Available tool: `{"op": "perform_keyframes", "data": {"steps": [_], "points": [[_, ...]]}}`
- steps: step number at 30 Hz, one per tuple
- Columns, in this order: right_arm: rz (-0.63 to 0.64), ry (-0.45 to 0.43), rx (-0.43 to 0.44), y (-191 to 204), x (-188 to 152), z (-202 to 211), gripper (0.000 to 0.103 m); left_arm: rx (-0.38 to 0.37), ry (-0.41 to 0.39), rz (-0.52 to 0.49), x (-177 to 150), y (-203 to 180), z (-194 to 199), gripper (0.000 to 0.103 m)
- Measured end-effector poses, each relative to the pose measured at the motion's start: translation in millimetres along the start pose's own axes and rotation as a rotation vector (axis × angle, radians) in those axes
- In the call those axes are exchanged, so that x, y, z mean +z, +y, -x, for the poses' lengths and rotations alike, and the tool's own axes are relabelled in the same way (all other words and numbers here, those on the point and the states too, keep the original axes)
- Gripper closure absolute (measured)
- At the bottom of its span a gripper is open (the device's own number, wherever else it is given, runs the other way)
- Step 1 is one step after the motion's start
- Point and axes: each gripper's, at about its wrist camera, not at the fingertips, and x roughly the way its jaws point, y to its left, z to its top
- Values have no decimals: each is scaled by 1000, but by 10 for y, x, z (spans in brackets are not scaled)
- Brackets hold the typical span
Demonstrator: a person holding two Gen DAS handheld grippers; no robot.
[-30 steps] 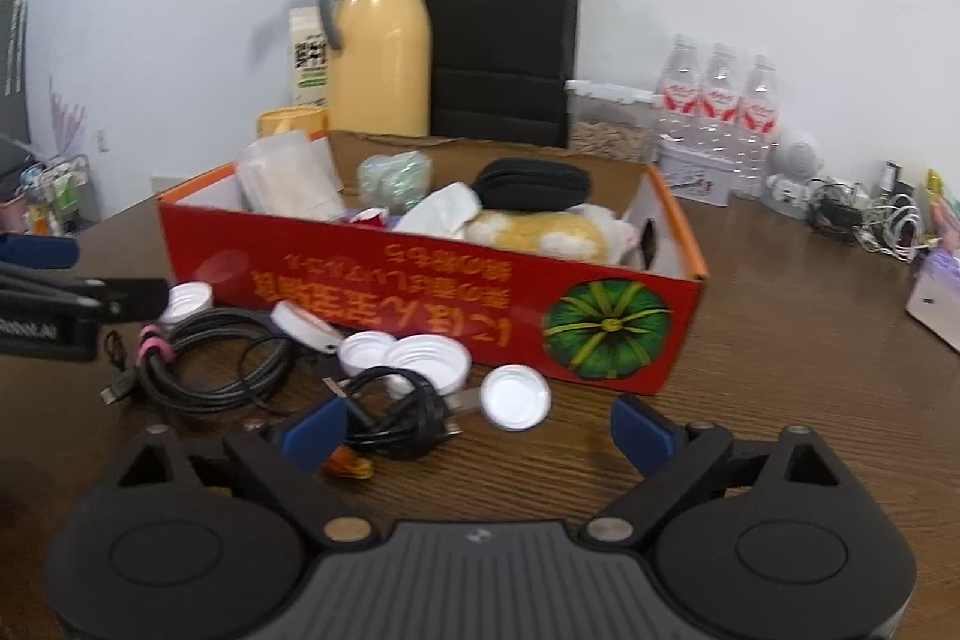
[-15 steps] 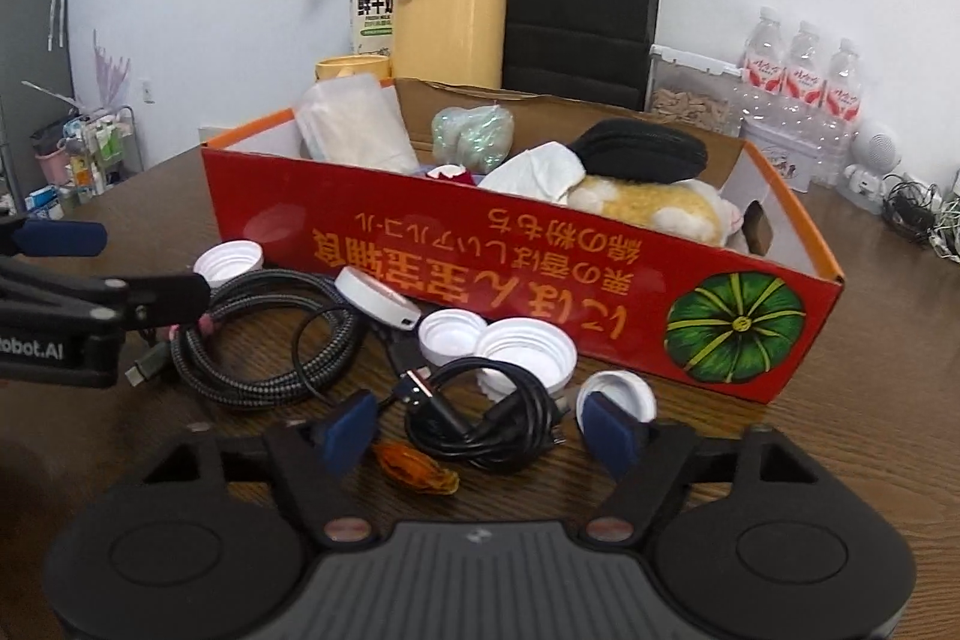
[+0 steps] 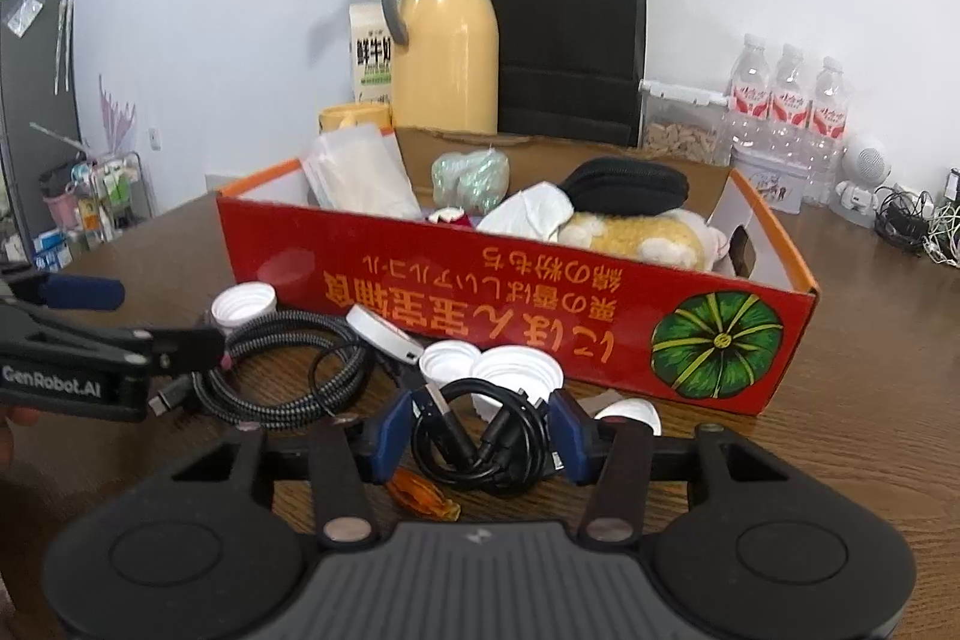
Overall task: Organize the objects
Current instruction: 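Move both tools back toward the bottle caps and cables beside the box, then grasp the black braided cable with the left tool while the right tool grasps the black cable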
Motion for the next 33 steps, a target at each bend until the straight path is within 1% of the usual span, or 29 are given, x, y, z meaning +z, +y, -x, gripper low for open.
{"op": "perform_keyframes", "data": {"steps": [6, 12, 15, 18, 22, 26, 30, 31, 32, 33], "points": [[-19, -60, -13, -53, -31, 134, 55, -30, 5, -24, -3, -58, 11, 0], [-41, -90, -52, -154, -59, 228, 55, -78, 32, -112, -31, -237, -27, 0], [-57, -94, -65, -217, -72, 258, 55, -105, 38, -138, -28, -303, -56, 0], [-69, -93, -73, -264, -86, 276, 55, -104, 55, -171, 5, -376, -143, 0], [-76, -98, -71, -287, -97, 288, 55, -99, 90, -182, 36, -443, -295, 0], [-75, -95, -66, -284, -99, 280, 55, -72, 82, -213, 34, -515, -368, 0], [-72, -97, -62, -282, -96, 280, 55, -74, 82, -197, 45, -502, -377, 1], [-72, -98, -61, -280, -97, 283, 55, -84, 74, -193, 44, -490, -358, 7], [-72, -99, -61, -276, -100, 288, 55, -96, 66, -191, 44, -485, -334, 15], [-72, -99, -60, -276, -101, 290, 55, -105, 72, -187, 44, -486, -320, 22]]}}
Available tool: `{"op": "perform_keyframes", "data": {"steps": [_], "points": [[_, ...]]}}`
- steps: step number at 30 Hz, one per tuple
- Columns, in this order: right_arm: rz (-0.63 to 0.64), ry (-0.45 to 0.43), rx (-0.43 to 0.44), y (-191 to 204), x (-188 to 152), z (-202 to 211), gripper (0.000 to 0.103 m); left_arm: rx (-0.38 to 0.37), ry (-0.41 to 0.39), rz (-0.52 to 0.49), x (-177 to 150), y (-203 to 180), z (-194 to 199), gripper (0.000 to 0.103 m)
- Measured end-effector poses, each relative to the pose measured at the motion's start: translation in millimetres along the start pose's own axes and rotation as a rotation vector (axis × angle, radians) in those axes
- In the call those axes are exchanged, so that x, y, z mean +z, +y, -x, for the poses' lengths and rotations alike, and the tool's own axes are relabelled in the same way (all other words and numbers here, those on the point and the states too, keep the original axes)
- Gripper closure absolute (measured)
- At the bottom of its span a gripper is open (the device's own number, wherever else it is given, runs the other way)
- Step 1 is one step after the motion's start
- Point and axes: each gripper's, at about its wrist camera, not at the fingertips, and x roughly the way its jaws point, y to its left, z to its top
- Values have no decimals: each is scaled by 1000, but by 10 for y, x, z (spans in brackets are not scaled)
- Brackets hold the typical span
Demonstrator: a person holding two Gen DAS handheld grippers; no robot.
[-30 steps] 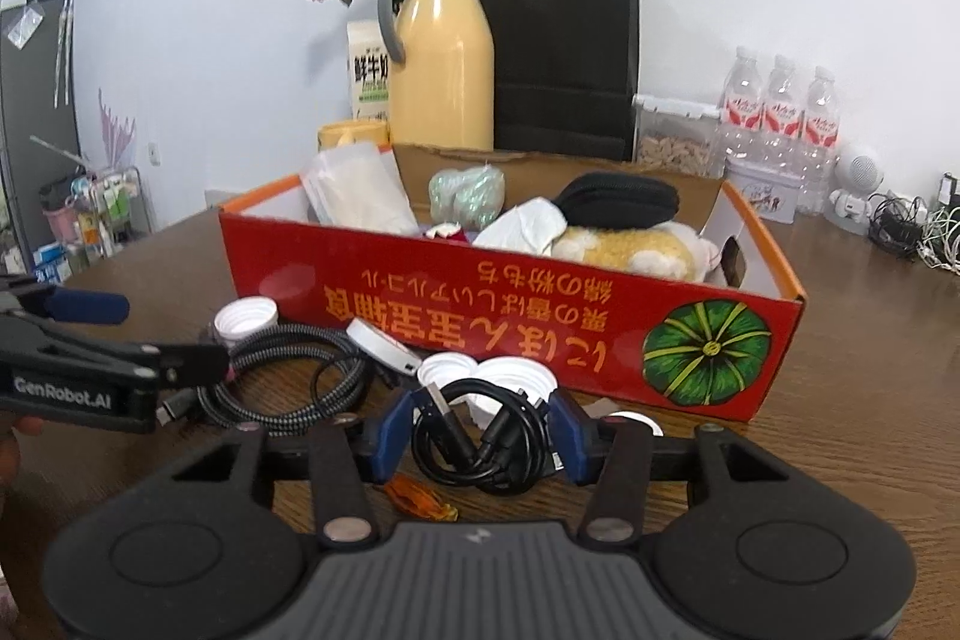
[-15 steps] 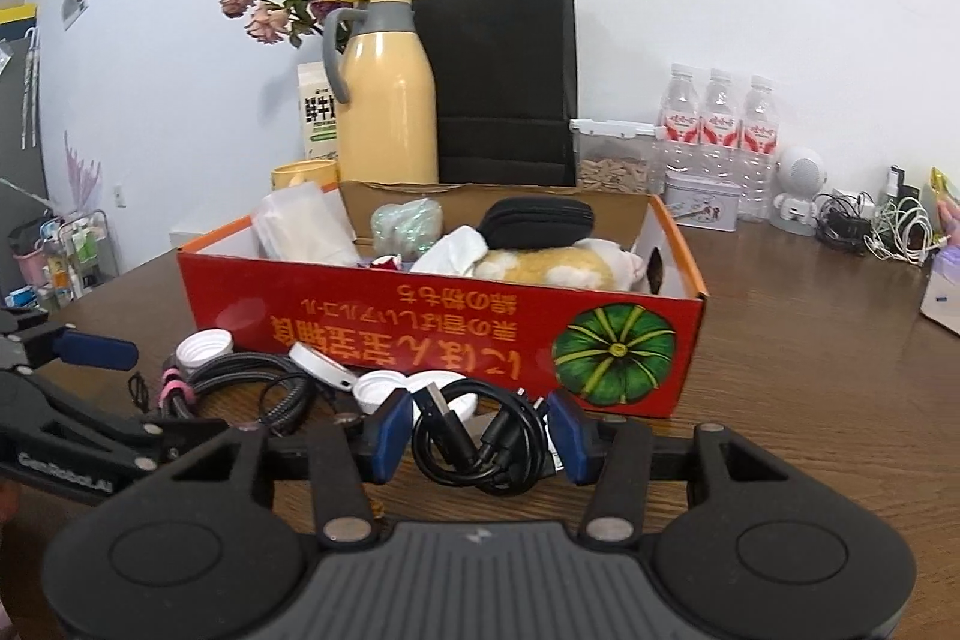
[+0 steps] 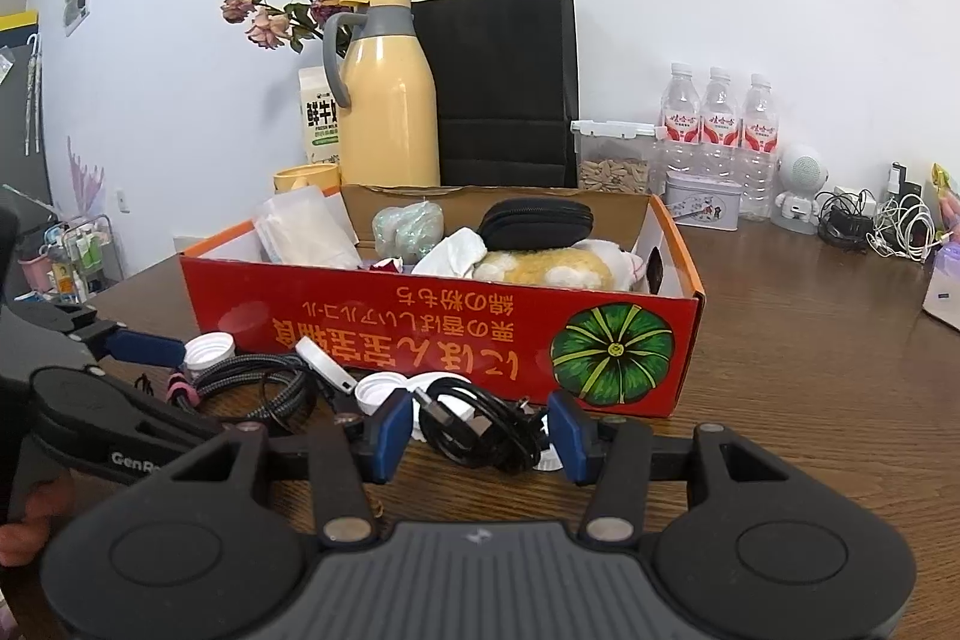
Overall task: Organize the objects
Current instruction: 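Grasp the black braided cable with the left tool while the right tool grasps the black cable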
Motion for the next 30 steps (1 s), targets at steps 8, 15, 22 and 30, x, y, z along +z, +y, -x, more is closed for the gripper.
{"op": "perform_keyframes", "data": {"steps": [8, 15, 22, 30], "points": [[0, 0, 0, 0, -2, 0, 55, -19, 6, 8, -62, 22, 94, 69], [0, 0, 0, 2, -1, 0, 55, -20, 1, -19, -170, 29, 224, 74], [-1, 1, 0, 1, -1, 0, 55, 26, -85, 10, -184, 124, 439, 5], [0, 3, 1, 4, -4, -8, 55, 104, -14, 56, -74, 213, 237, 0]]}}
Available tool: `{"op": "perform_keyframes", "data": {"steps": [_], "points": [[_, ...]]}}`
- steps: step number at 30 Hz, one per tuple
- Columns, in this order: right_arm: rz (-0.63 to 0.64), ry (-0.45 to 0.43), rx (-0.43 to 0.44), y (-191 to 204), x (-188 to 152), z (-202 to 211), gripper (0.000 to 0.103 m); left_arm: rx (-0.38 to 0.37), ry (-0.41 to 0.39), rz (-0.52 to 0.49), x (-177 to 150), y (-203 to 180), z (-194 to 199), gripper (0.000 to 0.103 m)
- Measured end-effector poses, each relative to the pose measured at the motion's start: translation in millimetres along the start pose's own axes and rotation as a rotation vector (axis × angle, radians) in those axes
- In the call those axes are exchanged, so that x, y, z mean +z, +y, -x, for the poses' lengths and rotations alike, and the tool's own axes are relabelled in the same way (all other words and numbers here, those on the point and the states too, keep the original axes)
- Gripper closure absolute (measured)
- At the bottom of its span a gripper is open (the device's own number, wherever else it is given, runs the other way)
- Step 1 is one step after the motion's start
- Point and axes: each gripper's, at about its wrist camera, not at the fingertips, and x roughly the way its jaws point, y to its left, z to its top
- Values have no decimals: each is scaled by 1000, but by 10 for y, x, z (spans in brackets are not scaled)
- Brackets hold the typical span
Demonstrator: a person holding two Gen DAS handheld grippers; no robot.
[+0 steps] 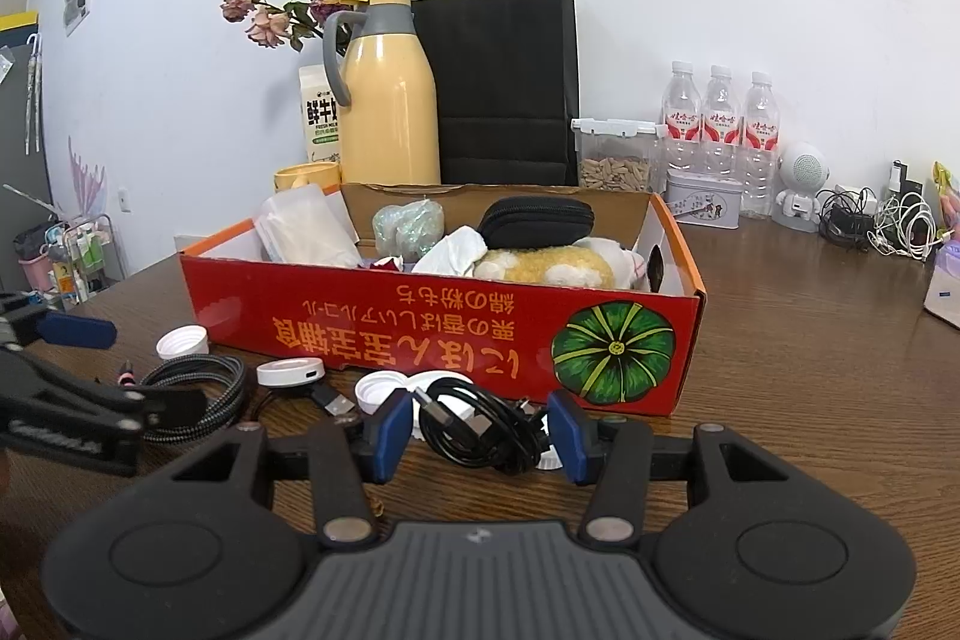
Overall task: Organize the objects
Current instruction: 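Grasp the black braided cable with the left tool while the right tool grasps the black cable, then lift the braided cable into the box with the left tool while the right tool drops its cable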
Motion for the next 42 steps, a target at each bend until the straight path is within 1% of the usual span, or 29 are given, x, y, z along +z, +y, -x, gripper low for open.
{"op": "perform_keyframes", "data": {"steps": [2, 5, 9, 12, 15, 16, 20, 21, 22, 23, 24, 25, 26, 27, 28, 29, 32, 33, 35, 38, 40, 42], "points": [[0, 0, 0, 0, 0, 0, 55, 30, 44, 11, 5, 3, -112, 0], [-1, -2, 1, 4, 0, 4, 55, 47, 76, 16, -11, -8, -210, 0], [-1, -4, 4, 4, 3, 4, 55, 54, 66, 27, -23, -15, -214, 0], [-1, -6, 3, 5, 4, 6, 55, 44, 73, 52, -33, 19, -210, 0], [0, -12, 5, 6, 5, 15, 55, 34, 72, 56, -55, 38, -186, 0], [0, -13, 5, 8, 5, 15, 55, 29, 69, 55, -58, 36, -177, 3], [0, -16, 5, 10, 3, 26, 55, 17, 35, 27, -111, 13, -81, 11], [0, -17, 4, 12, 2, 27, 55, 16, 22, 15, -128, -3, -47, 17], [1, -18, 4, 12, 2, 28, 55, 13, 5, 3, -142, -25, -10, 27], [1, -19, 5, 12, -1, 32, 55, -5, -4, -2, -156, -35, 30, 37], [2, -21, 5, 12, 1, 36, 55, -31, 3, 4, -162, -26, 45, 58], [2, -22, 5, 13, 0, 39, 55, -55, 18, 9, -169, -24, 44, 67], [2, -22, 5, 15, 1, 38, 55, -68, 20, 3, -183, -34, 52, 65], [2, -21, 4, 15, 3, 38, 55, -65, 14, -14, -196, -54, 73, 48], [2, -22, 4, 15, 3, 39, 55, -55, 12, -23, -203, -65, 92, 24], [2, -24, 4, 14, 0, 43, 55, -48, -2, -25, -214, -64, 125, 17], [3, -24, 4, 15, 0, 45, 55, -57, -45, -15, -188, -2, 251, 9], [4, -24, 4, 14, 1, 44, 55, -38, -54, -4, -163, 35, 275, 0], [4, -22, 3, 14, 1, 42, 55, -5, -54, 0, -114, 110, 283, 0], [4, -23, 0, 12, 1, 44, 55, -13, 29, -12, -11, 243, 174, 0], [5, -23, 0, 12, 1, 45, 55, -55, 105, -21, 73, 326, 88, 0], [4, -22, 1, 12, 1, 44, 55, -120, 179, -42, 134, 373, 0, 0]]}}
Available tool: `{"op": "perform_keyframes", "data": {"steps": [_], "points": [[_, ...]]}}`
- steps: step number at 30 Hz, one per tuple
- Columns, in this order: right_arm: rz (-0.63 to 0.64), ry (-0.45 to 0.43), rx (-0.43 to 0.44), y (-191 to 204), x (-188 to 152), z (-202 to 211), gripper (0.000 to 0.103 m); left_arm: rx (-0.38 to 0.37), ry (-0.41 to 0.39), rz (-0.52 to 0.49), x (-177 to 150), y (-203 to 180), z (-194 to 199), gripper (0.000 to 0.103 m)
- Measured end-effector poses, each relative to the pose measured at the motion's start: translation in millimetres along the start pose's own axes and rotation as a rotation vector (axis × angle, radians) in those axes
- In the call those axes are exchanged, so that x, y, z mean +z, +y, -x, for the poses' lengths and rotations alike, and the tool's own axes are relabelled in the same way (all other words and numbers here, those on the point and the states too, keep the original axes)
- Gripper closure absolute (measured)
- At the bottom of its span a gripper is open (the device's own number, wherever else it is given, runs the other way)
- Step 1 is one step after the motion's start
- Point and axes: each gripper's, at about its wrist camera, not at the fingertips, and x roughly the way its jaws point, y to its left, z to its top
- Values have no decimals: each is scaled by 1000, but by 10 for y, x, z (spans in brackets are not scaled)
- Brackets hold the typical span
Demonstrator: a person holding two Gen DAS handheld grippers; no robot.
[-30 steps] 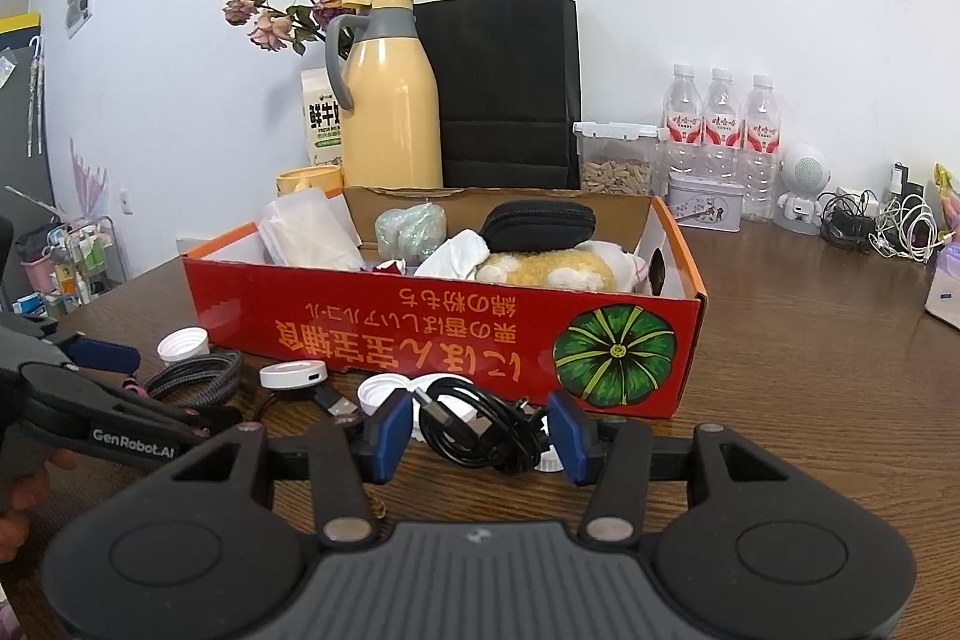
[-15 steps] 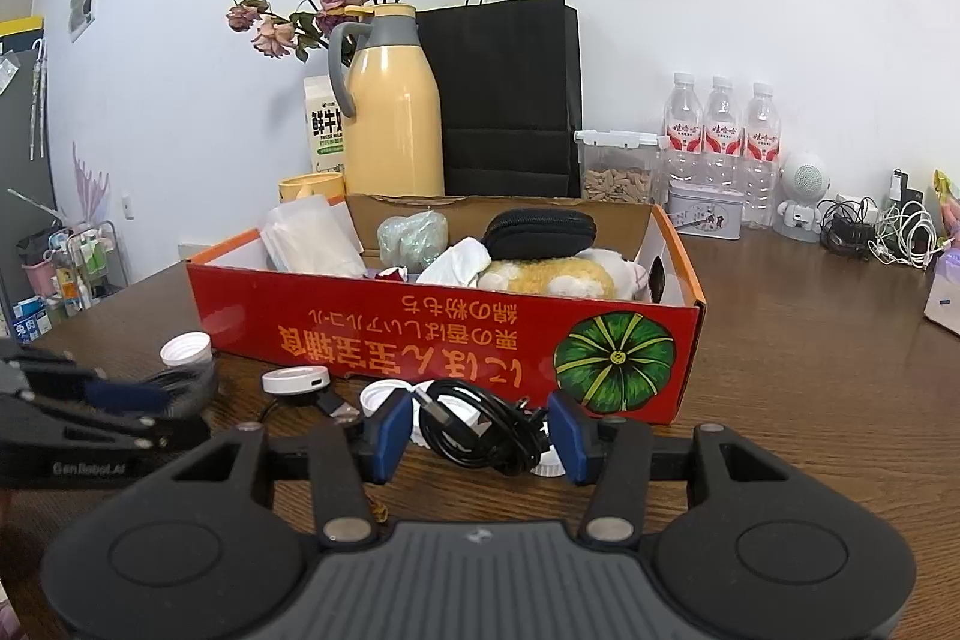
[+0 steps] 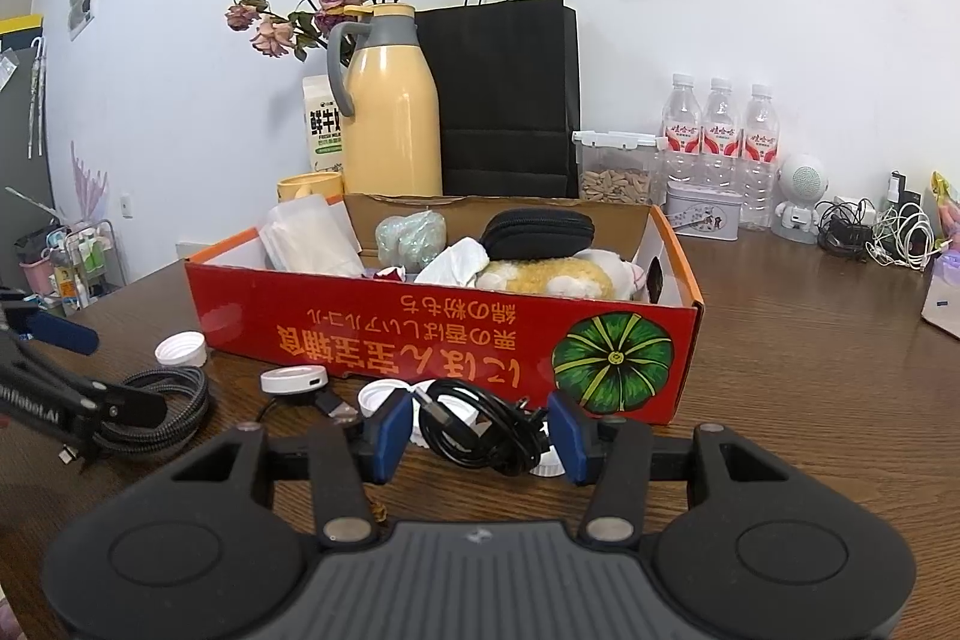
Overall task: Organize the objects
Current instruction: 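Lift the braided cable into the box with the left tool while the right tool drops its cable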
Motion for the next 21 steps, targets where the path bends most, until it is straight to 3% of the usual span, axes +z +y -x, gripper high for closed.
{"op": "perform_keyframes", "data": {"steps": [4, 9, 15, 18, 21], "points": [[-2, -2, 2, 2, -2, 3, 55, -78, 144, -32, 115, 15, -201, 0], [-5, -4, 9, -6, -1, 7, 55, -100, 209, -12, 133, 53, -363, 0], [-8, -1, 16, -11, 1, 1, 55, -92, 184, 15, 89, 85, -312, 0], [-7, 0, 15, -10, 0, 2, 55, -90, 145, 7, 85, 77, -233, 13], [-5, 3, 11, -3, 0, -5, 55, -73, 126, 15, 58, 43, -174, 14]]}}
